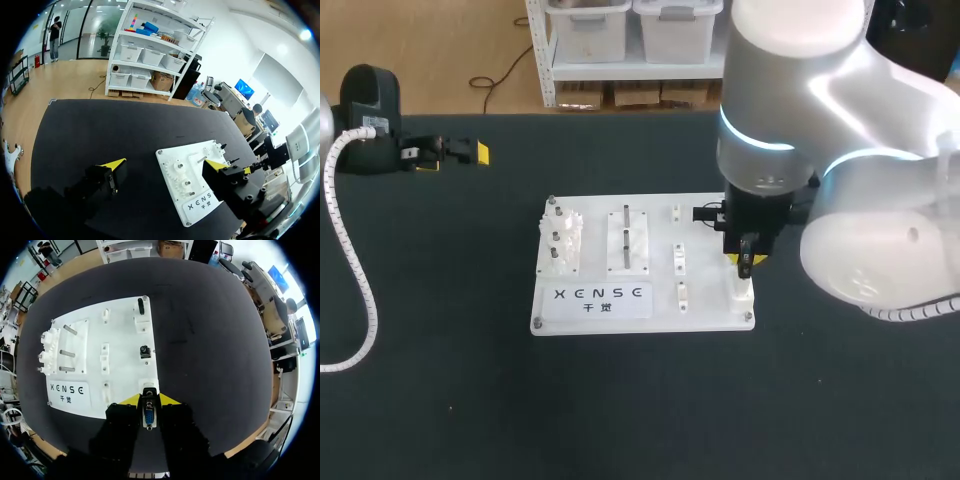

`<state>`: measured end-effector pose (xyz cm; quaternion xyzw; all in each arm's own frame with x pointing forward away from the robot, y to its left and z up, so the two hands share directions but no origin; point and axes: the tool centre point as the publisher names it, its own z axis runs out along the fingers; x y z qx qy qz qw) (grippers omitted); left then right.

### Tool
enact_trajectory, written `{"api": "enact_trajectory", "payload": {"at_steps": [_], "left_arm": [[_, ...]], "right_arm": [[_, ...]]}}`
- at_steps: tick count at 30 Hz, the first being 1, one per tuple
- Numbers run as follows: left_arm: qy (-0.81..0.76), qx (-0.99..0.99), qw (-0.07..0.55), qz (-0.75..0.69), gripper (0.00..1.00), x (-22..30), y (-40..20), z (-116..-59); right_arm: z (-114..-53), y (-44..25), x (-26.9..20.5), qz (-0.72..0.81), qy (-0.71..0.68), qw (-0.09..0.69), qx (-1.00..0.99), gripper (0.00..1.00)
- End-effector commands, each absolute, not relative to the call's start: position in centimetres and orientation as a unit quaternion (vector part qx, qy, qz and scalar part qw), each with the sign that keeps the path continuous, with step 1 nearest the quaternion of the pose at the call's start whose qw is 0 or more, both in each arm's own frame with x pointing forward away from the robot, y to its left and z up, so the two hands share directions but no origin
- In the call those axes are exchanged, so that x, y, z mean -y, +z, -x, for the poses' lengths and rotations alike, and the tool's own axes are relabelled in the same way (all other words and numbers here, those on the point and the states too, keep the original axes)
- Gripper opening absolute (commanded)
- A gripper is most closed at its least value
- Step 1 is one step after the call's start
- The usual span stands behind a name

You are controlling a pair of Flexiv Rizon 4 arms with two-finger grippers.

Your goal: Insert the USB connector, Ethernet cable, and multi-pin plug into their matching sockets one by one.

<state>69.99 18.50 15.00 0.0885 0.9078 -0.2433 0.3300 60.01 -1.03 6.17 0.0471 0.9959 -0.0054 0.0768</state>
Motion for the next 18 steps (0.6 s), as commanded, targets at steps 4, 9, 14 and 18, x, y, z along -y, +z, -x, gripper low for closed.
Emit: {"api": "enact_trajectory", "payload": {"at_steps": [4, 9, 14, 18], "left_arm": [[-0.243, -0.908, 0.33, -0.089, 1.0, -18.5, 15.0, -69.99], [-0.243, -0.908, 0.33, -0.089, 1.0, -18.5, 15.0, -69.99], [-0.243, -0.908, 0.33, -0.089, 1.0, -18.5, 15.0, -69.99], [-0.243, -0.908, 0.33, -0.089, 1.0, -18.5, 15.0, -69.99]], "right_arm": [[-60.01, 6.01, 1.14, -0.048, -0.006, 0.073, -0.996, 0.0], [-59.98, 6.19, 1.15, -0.046, -0.006, 0.073, -0.996, 0.0], [-59.96, 6.2, 1.17, -0.044, -0.006, 0.071, -0.996, 0.0], [-59.89, 6.21, 1.21, -0.044, -0.006, 0.071, -0.997, 0.0]]}}
